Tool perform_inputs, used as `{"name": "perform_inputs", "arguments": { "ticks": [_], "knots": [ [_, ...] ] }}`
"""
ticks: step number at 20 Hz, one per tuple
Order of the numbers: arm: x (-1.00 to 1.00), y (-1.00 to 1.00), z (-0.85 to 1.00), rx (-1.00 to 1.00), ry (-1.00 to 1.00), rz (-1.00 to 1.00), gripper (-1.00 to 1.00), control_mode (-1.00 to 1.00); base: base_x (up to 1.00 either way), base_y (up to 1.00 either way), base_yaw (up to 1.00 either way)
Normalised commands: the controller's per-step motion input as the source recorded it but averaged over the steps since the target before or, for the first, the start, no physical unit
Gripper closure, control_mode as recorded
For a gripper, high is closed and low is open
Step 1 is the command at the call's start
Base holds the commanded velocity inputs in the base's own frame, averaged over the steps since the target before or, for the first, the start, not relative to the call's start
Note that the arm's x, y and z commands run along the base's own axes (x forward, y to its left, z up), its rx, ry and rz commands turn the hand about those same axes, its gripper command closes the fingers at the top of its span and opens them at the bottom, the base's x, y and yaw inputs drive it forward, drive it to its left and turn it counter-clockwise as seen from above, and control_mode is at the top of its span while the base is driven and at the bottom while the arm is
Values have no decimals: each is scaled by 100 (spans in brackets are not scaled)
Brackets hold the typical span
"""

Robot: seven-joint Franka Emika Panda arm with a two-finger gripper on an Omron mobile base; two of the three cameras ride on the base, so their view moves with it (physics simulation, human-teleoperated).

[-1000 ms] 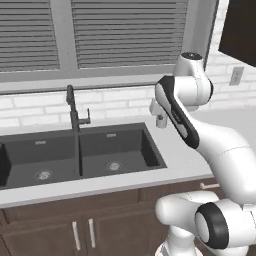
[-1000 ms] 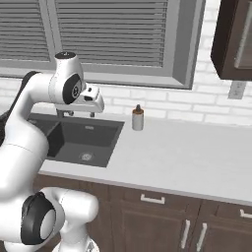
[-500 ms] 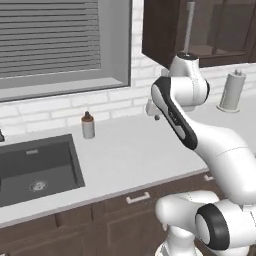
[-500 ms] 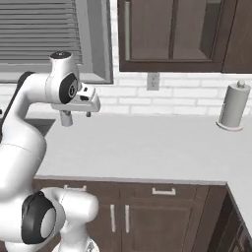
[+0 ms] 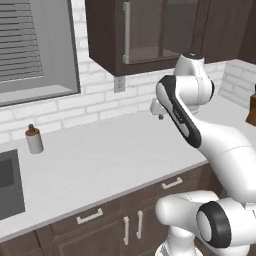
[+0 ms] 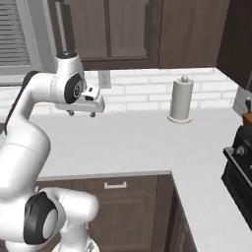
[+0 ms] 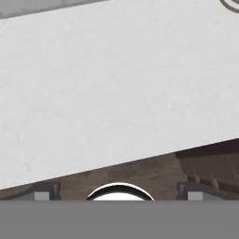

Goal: Navigate to the fridge.

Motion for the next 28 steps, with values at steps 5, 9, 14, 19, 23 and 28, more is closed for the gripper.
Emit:
{"name": "perform_inputs", "arguments": {
  "ticks": [5,9,14,19,23,28],
  "knots": [
    [0,0,0,0,0,0,-100,100,-20,-10,-16],
    [0,0,0,0,0,0,-100,100,-67,-8,-22],
    [0,0,0,0,0,0,-100,100,-39,0,-5],
    [0,0,0,0,0,0,-100,100,-26,-11,-14],
    [0,0,0,0,0,0,-100,100,-34,-9,-40],
    [0,0,0,0,0,0,-100,100,-29,-10,-50]
  ]
}}
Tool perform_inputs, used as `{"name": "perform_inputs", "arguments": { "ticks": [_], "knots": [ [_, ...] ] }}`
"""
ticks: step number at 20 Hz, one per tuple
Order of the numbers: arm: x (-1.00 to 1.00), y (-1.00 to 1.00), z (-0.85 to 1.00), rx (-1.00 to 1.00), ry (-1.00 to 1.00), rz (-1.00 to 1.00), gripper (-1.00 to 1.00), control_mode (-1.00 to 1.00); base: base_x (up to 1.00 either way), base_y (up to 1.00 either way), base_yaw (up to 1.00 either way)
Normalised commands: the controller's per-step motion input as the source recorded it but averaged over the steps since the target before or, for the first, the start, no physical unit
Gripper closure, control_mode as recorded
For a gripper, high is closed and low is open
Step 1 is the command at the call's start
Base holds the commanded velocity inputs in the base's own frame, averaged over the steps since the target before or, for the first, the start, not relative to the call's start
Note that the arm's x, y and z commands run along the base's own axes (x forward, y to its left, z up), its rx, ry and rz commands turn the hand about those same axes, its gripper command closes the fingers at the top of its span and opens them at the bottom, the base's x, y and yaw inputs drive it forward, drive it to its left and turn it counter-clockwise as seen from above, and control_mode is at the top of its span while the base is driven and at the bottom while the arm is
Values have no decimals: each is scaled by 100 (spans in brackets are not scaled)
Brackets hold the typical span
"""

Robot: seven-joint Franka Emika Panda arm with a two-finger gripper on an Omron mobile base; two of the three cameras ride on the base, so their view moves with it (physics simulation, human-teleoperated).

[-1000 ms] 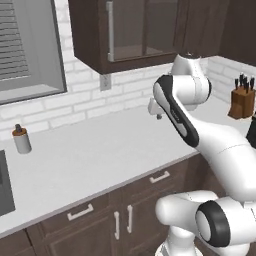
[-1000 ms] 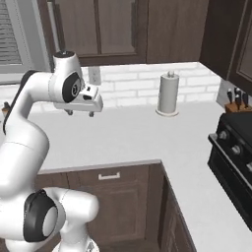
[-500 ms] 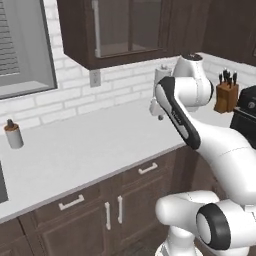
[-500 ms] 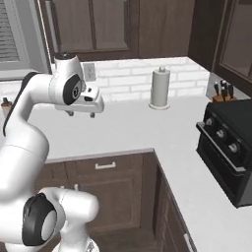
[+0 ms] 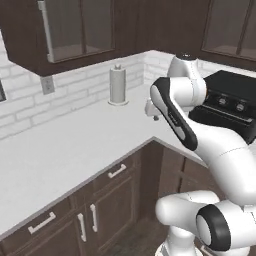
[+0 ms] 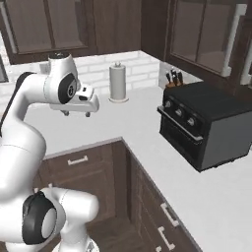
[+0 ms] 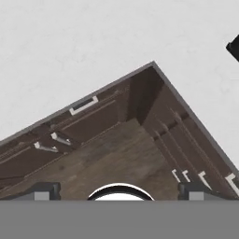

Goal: Navigate to the fridge.

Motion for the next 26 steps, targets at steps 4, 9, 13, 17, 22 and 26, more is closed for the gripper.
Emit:
{"name": "perform_inputs", "arguments": {
  "ticks": [4,9,13,17,22,26],
  "knots": [
    [0,0,0,0,0,0,-100,100,-23,-13,-51],
    [0,0,0,0,0,0,-100,100,-28,-27,-52],
    [0,0,0,0,0,0,-100,100,-34,-35,-52],
    [0,0,0,0,0,0,-100,100,-33,-38,-49],
    [0,0,0,0,0,0,-100,100,-33,-36,-45],
    [0,0,0,0,0,0,-100,100,-31,-38,-43]
  ]
}}
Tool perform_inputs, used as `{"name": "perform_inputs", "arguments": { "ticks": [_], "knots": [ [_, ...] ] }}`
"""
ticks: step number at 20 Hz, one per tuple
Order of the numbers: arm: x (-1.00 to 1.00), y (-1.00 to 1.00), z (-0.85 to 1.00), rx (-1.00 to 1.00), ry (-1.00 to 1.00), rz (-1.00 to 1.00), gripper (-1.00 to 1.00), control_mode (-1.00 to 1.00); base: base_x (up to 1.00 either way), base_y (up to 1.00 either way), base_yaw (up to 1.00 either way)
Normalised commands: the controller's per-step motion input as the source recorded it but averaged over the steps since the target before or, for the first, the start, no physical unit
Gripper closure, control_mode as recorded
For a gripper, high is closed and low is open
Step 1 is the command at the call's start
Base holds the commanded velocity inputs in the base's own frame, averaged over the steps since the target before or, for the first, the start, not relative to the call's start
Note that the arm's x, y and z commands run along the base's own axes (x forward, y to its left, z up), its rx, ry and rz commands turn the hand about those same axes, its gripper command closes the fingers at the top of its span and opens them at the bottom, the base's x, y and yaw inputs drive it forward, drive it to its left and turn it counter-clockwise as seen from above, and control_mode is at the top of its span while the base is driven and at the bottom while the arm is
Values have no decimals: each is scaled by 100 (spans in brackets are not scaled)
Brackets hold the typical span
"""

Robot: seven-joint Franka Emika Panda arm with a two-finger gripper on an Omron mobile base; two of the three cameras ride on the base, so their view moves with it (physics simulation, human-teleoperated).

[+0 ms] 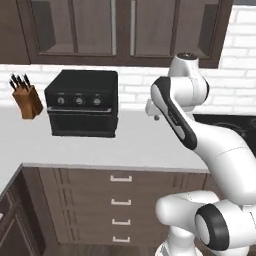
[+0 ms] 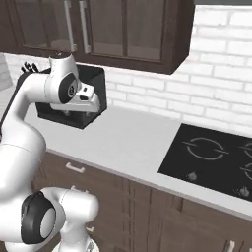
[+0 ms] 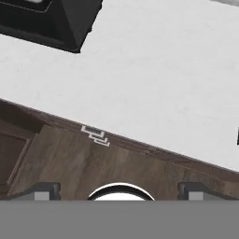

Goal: Navigate to the fridge.

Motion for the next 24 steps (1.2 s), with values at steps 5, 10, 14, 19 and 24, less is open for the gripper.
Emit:
{"name": "perform_inputs", "arguments": {
  "ticks": [5,10,14,19,24],
  "knots": [
    [0,0,0,0,0,0,-100,100,-35,-36,-41],
    [0,0,0,0,0,0,-100,100,-17,-20,-33],
    [0,0,0,0,0,0,-100,100,0,0,-3],
    [0,0,0,0,0,0,-100,100,0,-61,1],
    [0,0,0,0,0,0,-100,100,-11,-98,0]
  ]
}}
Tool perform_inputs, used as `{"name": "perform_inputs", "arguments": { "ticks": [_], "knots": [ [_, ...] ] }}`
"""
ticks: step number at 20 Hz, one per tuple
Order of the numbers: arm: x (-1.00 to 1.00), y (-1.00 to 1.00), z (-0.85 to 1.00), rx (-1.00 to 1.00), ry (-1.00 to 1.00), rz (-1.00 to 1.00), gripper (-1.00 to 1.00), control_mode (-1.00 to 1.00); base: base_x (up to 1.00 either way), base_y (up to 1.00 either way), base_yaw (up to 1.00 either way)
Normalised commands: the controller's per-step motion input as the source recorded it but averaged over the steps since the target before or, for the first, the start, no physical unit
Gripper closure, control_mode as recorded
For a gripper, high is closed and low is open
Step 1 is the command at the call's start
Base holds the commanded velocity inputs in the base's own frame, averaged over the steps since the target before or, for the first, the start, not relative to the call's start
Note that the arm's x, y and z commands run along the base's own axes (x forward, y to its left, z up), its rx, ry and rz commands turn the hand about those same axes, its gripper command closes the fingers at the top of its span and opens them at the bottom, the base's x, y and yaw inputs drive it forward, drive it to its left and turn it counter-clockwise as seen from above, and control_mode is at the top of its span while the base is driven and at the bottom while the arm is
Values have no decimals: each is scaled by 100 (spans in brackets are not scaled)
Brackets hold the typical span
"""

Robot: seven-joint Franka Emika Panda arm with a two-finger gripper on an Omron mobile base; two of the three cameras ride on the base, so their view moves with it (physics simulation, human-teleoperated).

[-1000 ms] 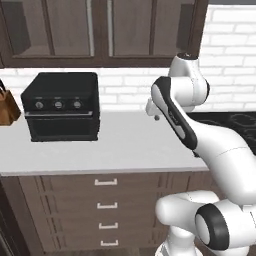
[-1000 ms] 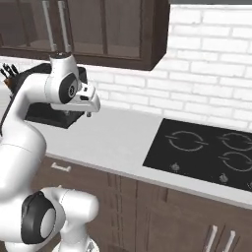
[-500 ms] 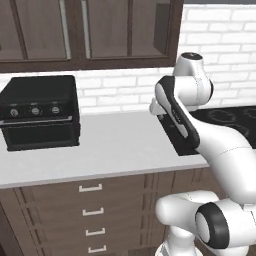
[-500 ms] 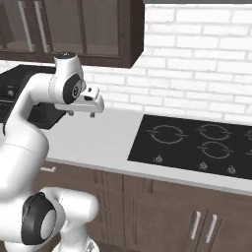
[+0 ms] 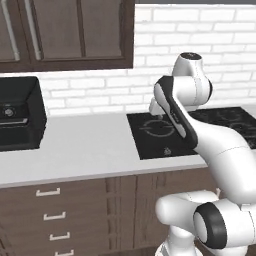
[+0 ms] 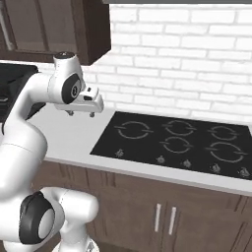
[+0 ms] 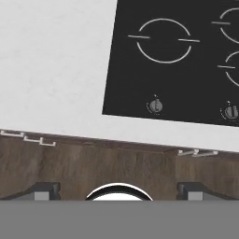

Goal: Navigate to the fridge.

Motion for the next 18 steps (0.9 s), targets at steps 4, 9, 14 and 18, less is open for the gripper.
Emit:
{"name": "perform_inputs", "arguments": {
  "ticks": [4,9,14,18],
  "knots": [
    [0,0,0,0,0,0,-100,100,-17,-100,0],
    [0,0,0,0,0,0,-100,100,-15,-100,0],
    [0,0,0,0,0,0,-100,100,-15,-100,0],
    [0,0,0,0,0,0,-100,100,-14,-100,0]
  ]
}}
